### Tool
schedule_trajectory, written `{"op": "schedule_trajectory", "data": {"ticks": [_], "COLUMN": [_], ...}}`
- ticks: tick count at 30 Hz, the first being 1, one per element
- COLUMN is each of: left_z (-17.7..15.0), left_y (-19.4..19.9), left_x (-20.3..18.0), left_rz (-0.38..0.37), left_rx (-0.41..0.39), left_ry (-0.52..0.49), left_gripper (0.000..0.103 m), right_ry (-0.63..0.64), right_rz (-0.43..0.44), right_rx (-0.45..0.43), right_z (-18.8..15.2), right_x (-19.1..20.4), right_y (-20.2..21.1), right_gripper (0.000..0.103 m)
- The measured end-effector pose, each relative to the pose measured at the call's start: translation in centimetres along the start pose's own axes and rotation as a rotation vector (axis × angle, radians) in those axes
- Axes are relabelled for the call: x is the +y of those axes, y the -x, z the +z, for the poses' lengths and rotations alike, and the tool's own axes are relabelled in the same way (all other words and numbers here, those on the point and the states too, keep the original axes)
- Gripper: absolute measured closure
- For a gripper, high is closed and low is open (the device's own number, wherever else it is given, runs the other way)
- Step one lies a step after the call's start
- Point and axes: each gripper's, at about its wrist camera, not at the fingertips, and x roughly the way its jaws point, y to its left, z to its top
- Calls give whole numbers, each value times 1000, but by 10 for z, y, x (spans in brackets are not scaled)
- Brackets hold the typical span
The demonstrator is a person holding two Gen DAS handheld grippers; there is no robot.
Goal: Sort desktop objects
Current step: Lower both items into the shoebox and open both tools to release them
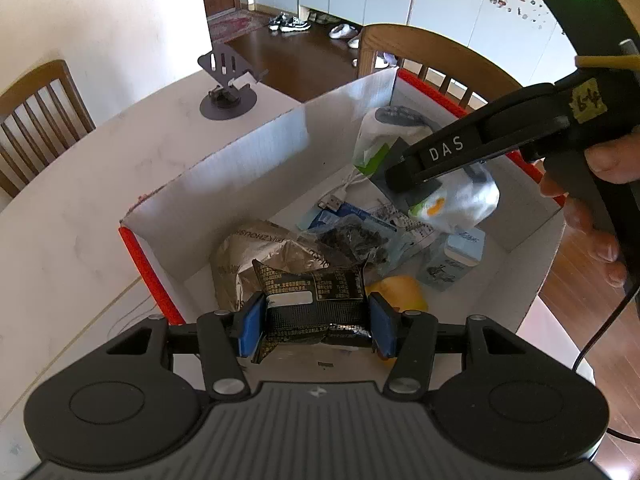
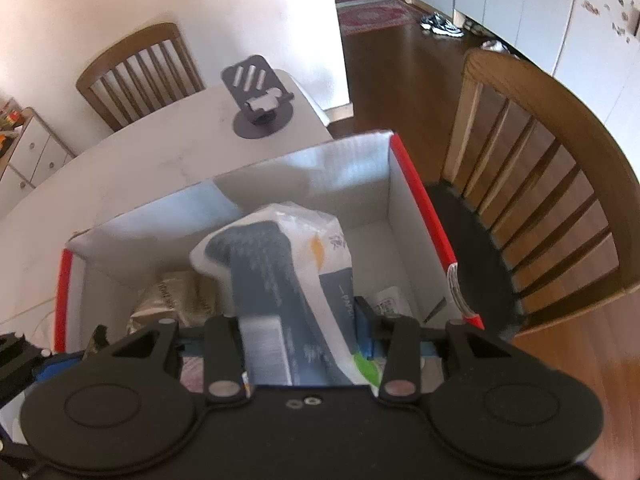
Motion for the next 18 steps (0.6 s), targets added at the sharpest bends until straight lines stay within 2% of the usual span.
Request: {"op": "schedule_trajectory", "data": {"ticks": [11,18], "left_z": [-2,-4], "left_y": [-16,-26], "left_x": [-3,-1], "left_rz": [-32,-56], "left_rx": [43,79], "left_ry": [4,13], "left_gripper": [49,48], "right_ry": [-20,-18], "right_rz": [-9,26], "right_rx": [50,60], "right_z": [-3,-4], "right_x": [-10,-11], "right_y": [-17,-19], "right_gripper": [61,53]}}
